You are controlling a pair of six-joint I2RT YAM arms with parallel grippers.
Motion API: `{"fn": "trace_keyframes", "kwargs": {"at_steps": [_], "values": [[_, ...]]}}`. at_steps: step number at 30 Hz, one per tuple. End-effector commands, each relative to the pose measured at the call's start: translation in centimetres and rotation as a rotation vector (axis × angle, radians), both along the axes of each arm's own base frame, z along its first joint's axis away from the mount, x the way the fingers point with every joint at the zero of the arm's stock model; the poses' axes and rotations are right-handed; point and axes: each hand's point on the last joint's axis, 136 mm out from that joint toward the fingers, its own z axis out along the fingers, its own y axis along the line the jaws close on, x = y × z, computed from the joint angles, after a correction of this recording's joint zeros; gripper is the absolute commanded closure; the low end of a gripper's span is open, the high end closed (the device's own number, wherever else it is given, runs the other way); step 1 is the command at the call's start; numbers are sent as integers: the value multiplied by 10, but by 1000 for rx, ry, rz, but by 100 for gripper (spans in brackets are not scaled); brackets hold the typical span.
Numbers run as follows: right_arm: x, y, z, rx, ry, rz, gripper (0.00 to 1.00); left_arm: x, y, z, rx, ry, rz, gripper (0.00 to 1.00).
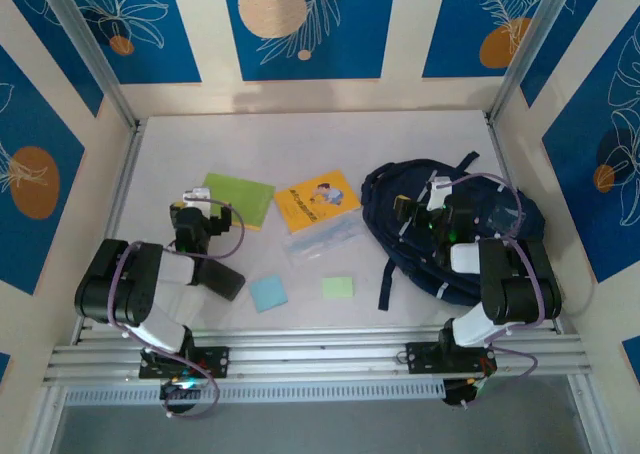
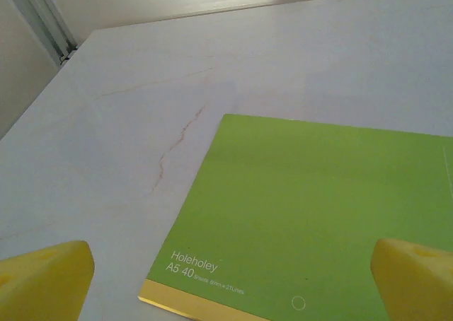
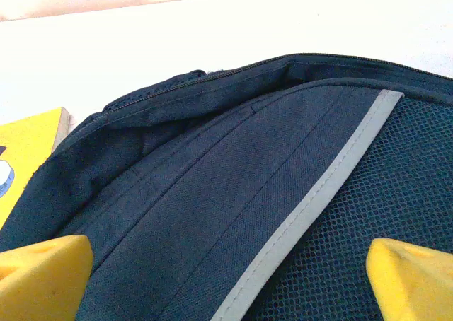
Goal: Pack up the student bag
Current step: Move the student bag to the center of the table.
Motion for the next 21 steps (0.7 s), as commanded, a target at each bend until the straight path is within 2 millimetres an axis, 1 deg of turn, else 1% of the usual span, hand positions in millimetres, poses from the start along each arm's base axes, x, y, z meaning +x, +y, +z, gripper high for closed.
{"fn": "trace_keyframes", "kwargs": {"at_steps": [1, 17, 21], "values": [[5, 2, 8, -11, -25, 14, 1, 5, 2, 10, -6, -31, 4, 0], [4, 1, 9, 2, -27, 19, 1, 5, 3, 10, -8, -32, 4, 0], [5, 1, 11, -7, -15, 15, 1, 4, -2, 11, -1, -36, -25, 0]]}}
